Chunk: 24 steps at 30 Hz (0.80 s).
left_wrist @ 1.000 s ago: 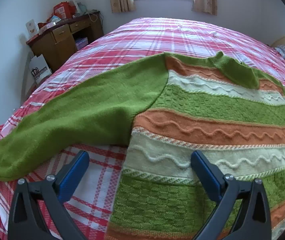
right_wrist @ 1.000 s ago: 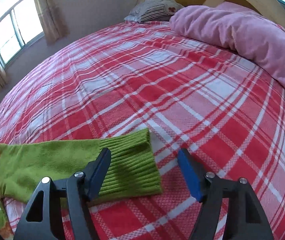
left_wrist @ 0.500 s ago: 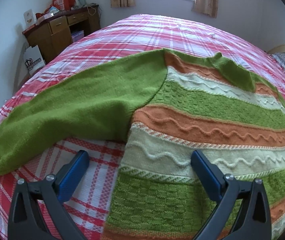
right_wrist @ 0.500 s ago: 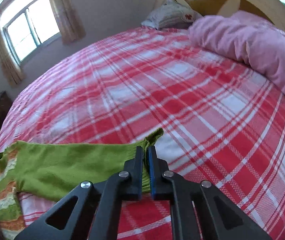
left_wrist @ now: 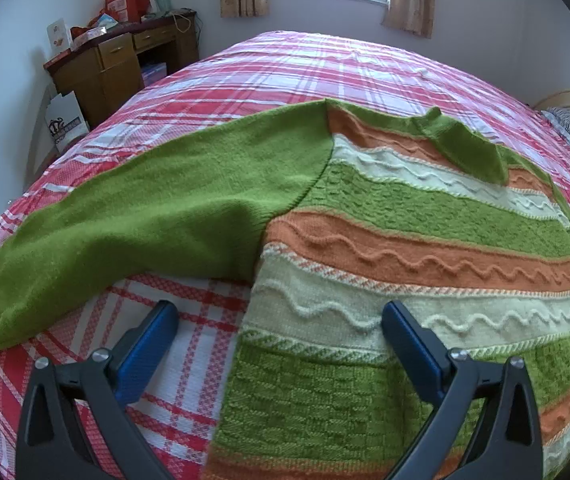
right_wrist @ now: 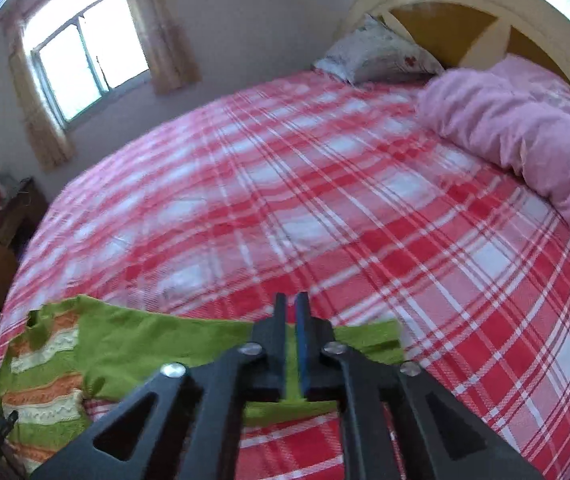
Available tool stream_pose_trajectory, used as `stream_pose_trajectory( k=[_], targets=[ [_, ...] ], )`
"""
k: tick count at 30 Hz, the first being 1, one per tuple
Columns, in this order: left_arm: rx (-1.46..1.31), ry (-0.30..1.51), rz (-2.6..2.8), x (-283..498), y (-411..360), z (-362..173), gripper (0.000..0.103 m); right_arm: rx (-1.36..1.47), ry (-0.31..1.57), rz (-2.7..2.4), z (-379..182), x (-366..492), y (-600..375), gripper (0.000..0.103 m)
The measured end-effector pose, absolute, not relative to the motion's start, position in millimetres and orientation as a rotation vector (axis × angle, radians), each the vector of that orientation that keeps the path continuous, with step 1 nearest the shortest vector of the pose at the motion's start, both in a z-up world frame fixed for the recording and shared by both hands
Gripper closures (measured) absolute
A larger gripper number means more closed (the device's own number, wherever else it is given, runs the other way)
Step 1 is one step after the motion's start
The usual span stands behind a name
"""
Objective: Fold small clothes
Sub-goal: 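Close the right gripper on the sleeve cuff and lift it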
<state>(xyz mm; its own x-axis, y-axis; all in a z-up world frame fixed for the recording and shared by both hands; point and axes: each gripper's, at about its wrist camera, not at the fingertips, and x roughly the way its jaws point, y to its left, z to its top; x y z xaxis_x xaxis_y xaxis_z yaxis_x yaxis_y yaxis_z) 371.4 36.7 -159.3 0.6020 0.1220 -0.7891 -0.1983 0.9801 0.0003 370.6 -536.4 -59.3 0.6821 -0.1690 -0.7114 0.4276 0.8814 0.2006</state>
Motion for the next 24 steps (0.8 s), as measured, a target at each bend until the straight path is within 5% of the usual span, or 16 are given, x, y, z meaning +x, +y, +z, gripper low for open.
stream_pose_trajectory(
  k=[1, 5, 9, 14, 16, 18, 24],
  targets=[
    [-0.089, 0.906, 0.186, 371, 37, -159, 0.0, 0.376, 0.776, -0.366, -68, 371, -543, 0.029],
    [-0.088, 0.908, 0.189, 372, 36, -159, 0.0, 0.386, 0.81, -0.431, -100, 367, -566, 0.023],
    [-0.086, 0.908, 0.19, 372, 36, -159, 0.0, 0.41, 0.856, -0.47, -129, 365, -585, 0.044],
    [-0.079, 0.908, 0.195, 372, 35, -160, 0.0, 0.375, 0.869, -0.449, -145, 368, -583, 0.051],
    [-0.08, 0.908, 0.194, 372, 35, -160, 0.0, 0.348, 0.882, -0.412, -146, 370, -574, 0.082],
    [-0.08, 0.907, 0.194, 372, 35, -160, 0.0, 0.296, 0.893, -0.406, -145, 370, -566, 0.094],
    [-0.082, 0.911, 0.188, 373, 35, -159, 0.0, 0.315, 0.808, -0.35, -115, 363, -552, 0.096]
  ],
)
